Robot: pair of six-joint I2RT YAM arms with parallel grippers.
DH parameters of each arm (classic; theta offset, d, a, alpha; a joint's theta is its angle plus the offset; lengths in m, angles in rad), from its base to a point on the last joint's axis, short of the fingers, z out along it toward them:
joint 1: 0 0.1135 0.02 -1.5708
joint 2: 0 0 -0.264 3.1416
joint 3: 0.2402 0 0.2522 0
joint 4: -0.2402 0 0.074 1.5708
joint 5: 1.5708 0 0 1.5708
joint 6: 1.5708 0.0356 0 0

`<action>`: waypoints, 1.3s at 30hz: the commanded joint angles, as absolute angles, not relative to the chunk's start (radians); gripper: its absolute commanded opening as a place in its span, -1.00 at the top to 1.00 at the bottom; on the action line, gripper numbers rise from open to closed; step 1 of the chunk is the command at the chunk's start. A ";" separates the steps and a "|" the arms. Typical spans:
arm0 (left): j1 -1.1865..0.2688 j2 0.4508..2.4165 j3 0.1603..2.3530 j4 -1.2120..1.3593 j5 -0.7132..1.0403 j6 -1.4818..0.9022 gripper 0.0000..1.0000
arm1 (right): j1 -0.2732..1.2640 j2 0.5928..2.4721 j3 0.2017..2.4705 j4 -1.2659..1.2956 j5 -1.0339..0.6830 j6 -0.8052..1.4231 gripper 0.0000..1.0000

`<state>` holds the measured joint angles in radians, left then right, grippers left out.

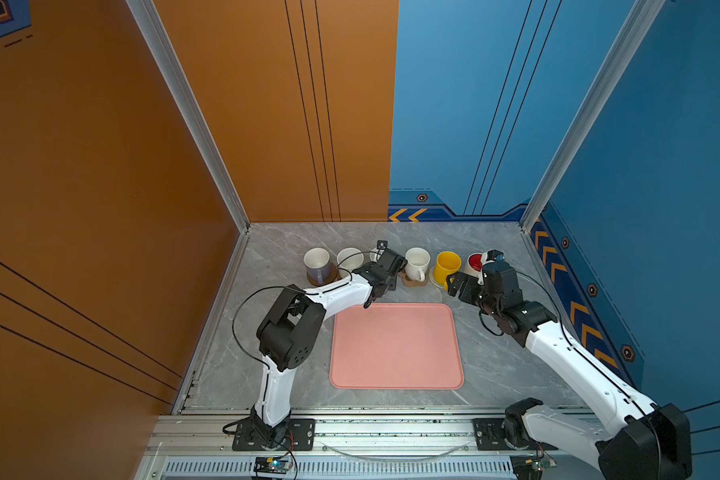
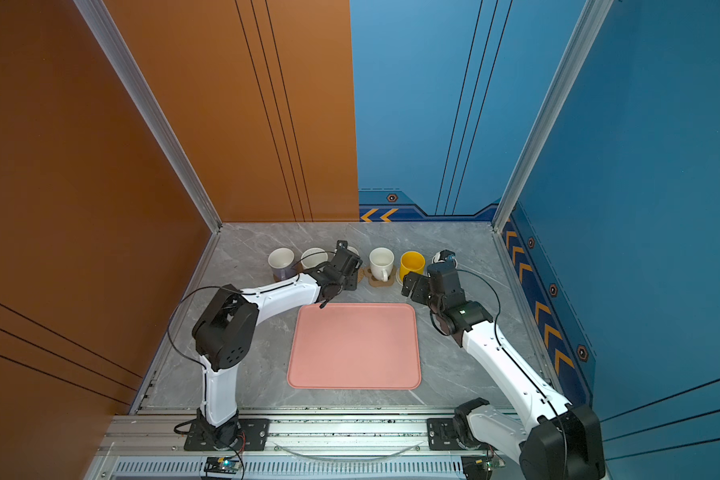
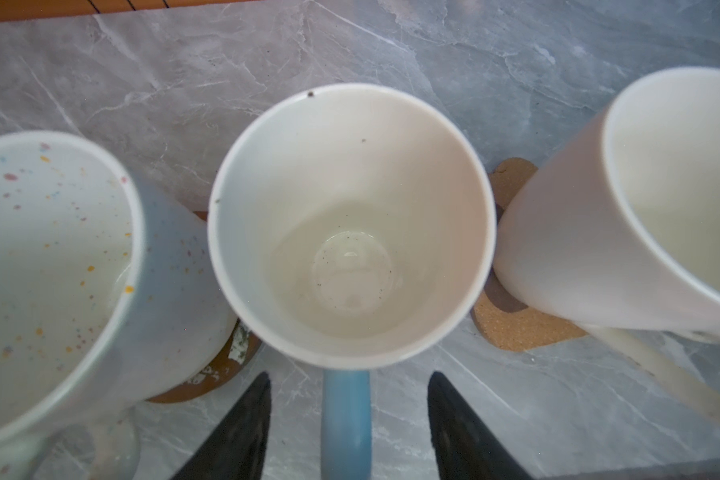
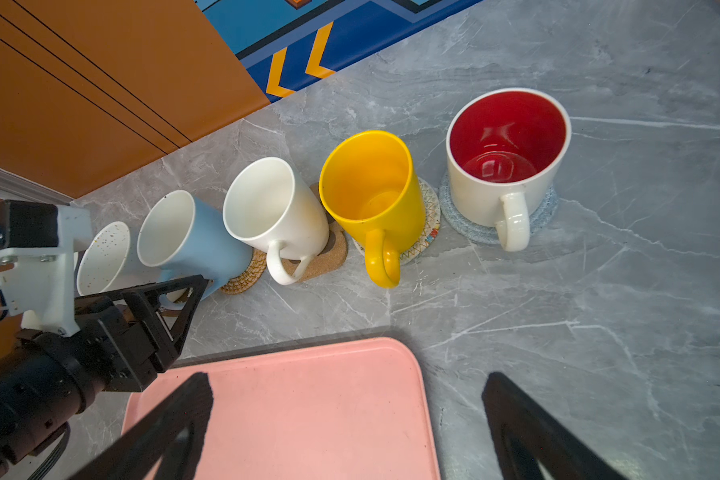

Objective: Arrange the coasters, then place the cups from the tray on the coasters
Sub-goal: 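Lower the blue-handled mug onto the woven coaster beside the speckled mug, then open the left gripper and lift away from the blue-handled mug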

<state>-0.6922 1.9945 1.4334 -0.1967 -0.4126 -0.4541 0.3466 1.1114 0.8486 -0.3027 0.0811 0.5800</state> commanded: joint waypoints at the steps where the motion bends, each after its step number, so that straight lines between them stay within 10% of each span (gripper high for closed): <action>1: -0.705 1.934 1.412 -0.215 -0.434 -0.452 -0.41 | 0.341 1.127 0.876 -0.308 0.077 0.581 -1.00; 18: -0.739 1.740 1.352 -0.210 -0.451 -0.397 -0.98 | 0.354 1.136 0.897 -0.345 0.105 0.594 -1.00; 39: -0.732 1.228 0.975 -0.122 -0.564 -0.097 -0.96 | 0.587 1.080 0.883 -0.299 0.557 0.546 -1.00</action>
<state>-0.7383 1.2900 1.0317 -0.1455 -0.4973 -0.1745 0.5594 1.1137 0.8986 -0.3378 0.4164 0.5739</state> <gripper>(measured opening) 0.980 0.999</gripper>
